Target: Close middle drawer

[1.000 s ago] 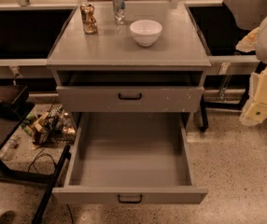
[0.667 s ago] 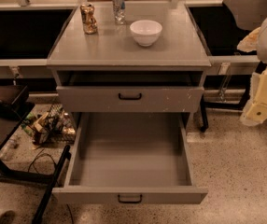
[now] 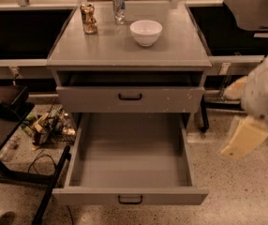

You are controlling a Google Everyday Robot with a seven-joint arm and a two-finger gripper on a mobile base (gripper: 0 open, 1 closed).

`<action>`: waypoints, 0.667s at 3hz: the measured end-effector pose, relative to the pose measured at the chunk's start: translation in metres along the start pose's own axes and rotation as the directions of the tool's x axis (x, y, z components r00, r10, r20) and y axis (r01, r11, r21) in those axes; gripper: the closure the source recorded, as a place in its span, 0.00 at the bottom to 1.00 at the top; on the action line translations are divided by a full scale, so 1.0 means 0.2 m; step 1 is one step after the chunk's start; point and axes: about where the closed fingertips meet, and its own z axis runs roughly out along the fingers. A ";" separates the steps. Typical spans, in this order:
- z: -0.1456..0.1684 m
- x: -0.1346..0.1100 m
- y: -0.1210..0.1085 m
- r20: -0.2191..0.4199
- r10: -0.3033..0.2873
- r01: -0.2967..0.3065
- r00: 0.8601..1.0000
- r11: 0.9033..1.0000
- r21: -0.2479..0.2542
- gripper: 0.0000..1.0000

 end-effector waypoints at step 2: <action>0.66 0.12 0.38 0.071 0.174 -0.168 0.982 0.982 -0.086 0.65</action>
Offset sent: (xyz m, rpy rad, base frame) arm -0.0721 0.0285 -0.3426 0.1746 0.2411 -0.2728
